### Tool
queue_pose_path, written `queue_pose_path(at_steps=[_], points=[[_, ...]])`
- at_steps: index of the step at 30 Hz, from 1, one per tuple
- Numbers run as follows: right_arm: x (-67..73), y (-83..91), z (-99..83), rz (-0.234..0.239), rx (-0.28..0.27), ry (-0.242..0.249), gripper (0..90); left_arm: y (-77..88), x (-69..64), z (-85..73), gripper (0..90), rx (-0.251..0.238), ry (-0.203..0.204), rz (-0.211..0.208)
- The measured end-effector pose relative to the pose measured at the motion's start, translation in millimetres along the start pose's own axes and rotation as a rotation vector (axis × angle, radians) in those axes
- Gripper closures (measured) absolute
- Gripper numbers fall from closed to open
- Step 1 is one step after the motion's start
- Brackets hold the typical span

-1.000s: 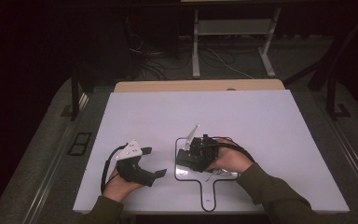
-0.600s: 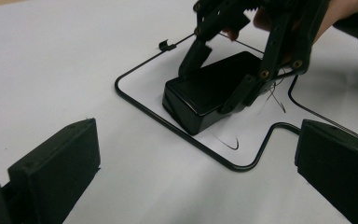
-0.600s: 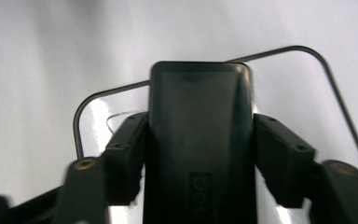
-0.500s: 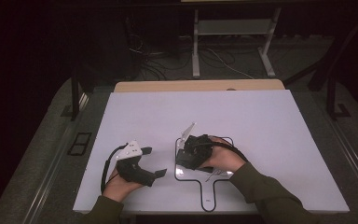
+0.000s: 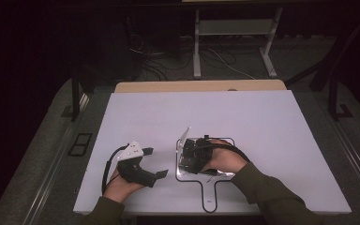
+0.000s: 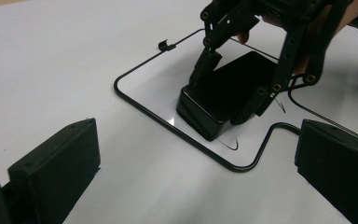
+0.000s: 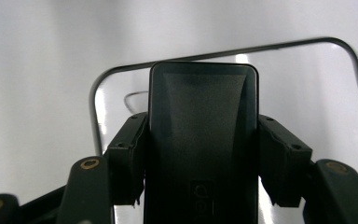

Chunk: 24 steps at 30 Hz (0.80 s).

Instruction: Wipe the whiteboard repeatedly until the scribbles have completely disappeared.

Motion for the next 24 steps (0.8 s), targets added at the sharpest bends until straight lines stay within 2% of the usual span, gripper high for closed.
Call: queue_pose_path(at_steps=[3, 4, 5, 7, 9, 11, 13, 16, 18, 19, 20, 22, 23, 24], points=[[19.2, -4.9, 1.9, 0.066, 0.024, 0.066, 39.1, 0.0, 0.6, -0.1, 0.0, 0.0, 0.002, 0.0], [25.4, -5.9, 2.3, 0.071, 0.039, 0.09, 39.1, -0.2, 0.6, -0.3, 0.0, 0.001, 0.001, 0.0], [27.3, -6.3, 2.4, 0.069, 0.044, 0.088, 39.1, -0.3, 0.2, -0.2, 0.0, 0.002, 0.0, -0.001], [19.0, -3.8, 1.3, 0.044, 0.039, 0.037, 39.1, 0.0, -1.0, 0.0, 0.0, 0.001, 0.0, -0.001], [2.4, 2.2, -3.3, -0.019, 0.056, 0.011, 39.1, 0.1, -1.5, -0.1, 0.0, 0.002, -0.002, -0.002], [-6.1, 4.7, -6.3, -0.028, 0.053, 0.005, 39.2, -0.3, -0.7, -0.1, 0.0, 0.001, 0.001, -0.002], [-2.0, 3.8, -6.4, -0.023, 0.06, 0.017, 39.1, -0.3, -0.2, 0.2, 0.0, 0.0, 0.002, -0.001], [20.3, -3.4, -1.0, 0.042, 0.07, 0.092, 39.1, -0.7, -0.5, -0.2, 0.0, 0.002, 0.003, -0.001], [26.3, -5.0, 1.0, 0.046, 0.081, 0.102, 39.1, -0.2, -0.7, -0.3, 0.0, 0.004, -0.004, 0.0], [23.1, -4.7, 1.2, 0.052, 0.07, 0.088, 39.1, -0.1, -0.7, 0.0, 0.0, 0.001, -0.005, 0.0], [18.5, -3.7, 1.2, 0.038, 0.061, 0.077, 39.1, 0.2, -1.2, 0.0, 0.0, 0.002, -0.002, 0.0], [3.7, 0.8, -1.2, -0.006, 0.046, 0.023, 39.1, 0.0, -0.9, -0.1, 0.0, 0.002, -0.001, 0.0], [-3.4, 2.5, -2.5, -0.029, 0.041, 0.014, 39.1, -0.3, -0.9, 0.2, 0.0, -0.002, 0.002, 0.0], [-5.9, 3.0, -3.3, -0.032, 0.039, 0.008, 39.1, -0.4, -0.8, 0.1, 0.0, 0.0, 0.003, -0.001]])
Point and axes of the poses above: each handheld gripper's, and its own axes: y roughly backward along the jaws, z roughly out of its top, x roughly to its left, the point moved 10 cm from there along -y, roughly forward along the jaws, and after that the axes turned 15 degrees about z, right-handed, at the moved point
